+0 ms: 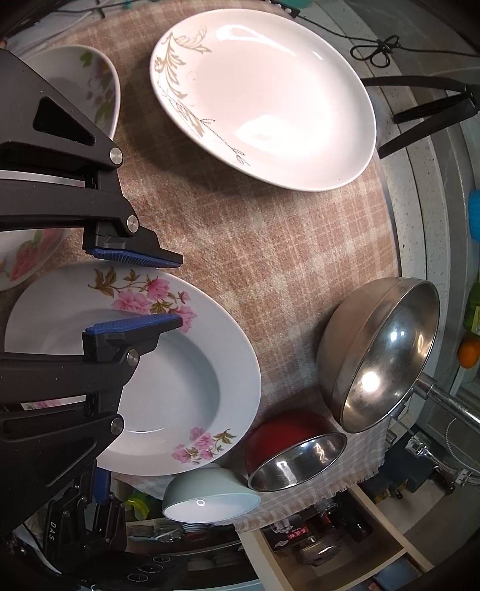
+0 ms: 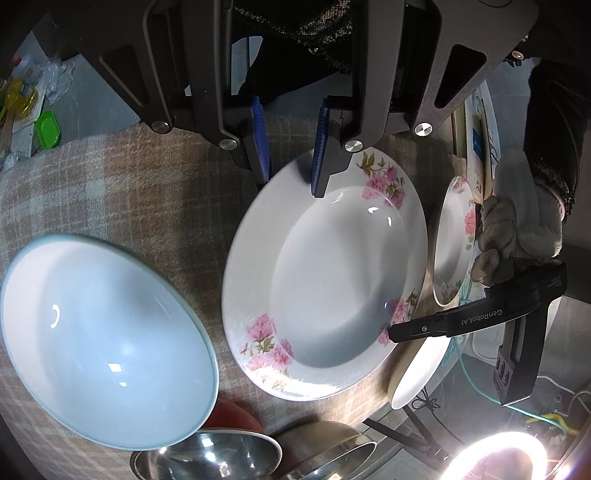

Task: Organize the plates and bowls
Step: 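Move the right gripper toward the rim of the pink-rose deep plate, then close the right gripper on the rose plate rim and lift it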

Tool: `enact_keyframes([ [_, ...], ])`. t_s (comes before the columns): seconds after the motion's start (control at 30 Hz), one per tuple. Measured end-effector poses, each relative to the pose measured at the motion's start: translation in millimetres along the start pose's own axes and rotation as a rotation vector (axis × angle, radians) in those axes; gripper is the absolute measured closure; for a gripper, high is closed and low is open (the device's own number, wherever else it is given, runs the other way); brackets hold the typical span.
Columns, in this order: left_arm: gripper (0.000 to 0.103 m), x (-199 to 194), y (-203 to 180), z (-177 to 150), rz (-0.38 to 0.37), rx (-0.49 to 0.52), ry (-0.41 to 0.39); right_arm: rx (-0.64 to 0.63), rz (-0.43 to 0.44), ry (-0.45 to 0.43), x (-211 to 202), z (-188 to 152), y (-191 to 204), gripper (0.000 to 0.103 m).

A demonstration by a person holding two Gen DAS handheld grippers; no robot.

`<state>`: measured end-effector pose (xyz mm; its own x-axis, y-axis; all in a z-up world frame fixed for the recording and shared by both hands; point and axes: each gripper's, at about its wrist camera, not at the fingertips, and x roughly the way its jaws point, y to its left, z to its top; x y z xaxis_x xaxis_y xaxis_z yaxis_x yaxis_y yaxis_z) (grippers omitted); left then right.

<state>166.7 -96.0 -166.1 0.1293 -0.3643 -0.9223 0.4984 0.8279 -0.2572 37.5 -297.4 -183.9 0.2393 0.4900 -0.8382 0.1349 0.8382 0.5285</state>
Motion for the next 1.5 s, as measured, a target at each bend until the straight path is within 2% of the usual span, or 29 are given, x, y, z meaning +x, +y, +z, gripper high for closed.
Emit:
enact_keyframes([
  [0.53, 0.079, 1.5, -8.1, -5.8, 0.023, 0.011, -0.008, -0.027, 0.011, 0.015, 5.0, -0.1, -0.7, 0.079],
  [0.73, 0.079, -1.6, -7.9, -7.7, 0.027, 0.007, -0.020, -0.054, -0.015, 0.020, 2.3, -0.7, 4.2, 0.077],
  [0.87, 0.074, -10.5, -3.4, -8.1, 0.031, -0.002, -0.044, -0.081, -0.031, 0.012, -3.6, -3.7, 7.2, 0.068],
  [0.97, 0.066, -21.3, 3.5, -7.4, 0.015, -0.032, -0.070, -0.114, -0.055, -0.011, -12.2, -5.5, 13.0, 0.054],
  [1.1, 0.056, -39.6, 11.5, -9.9, 0.006, -0.064, -0.112, -0.169, -0.079, -0.057, -28.3, -4.0, 24.0, 0.046],
  [1.17, 0.056, -49.1, 14.8, -11.5, 0.001, -0.087, -0.136, -0.196, -0.084, -0.085, -35.2, -0.9, 31.1, 0.040],
  [1.33, 0.056, -77.7, 27.7, -31.0, 0.005, -0.163, -0.209, -0.243, -0.055, -0.122, -40.7, 14.3, 47.7, 0.039],
  [1.5, 0.056, -98.6, 41.8, -61.3, 0.039, -0.257, -0.268, -0.275, -0.009, -0.110, -29.0, 31.3, 69.0, 0.039],
])
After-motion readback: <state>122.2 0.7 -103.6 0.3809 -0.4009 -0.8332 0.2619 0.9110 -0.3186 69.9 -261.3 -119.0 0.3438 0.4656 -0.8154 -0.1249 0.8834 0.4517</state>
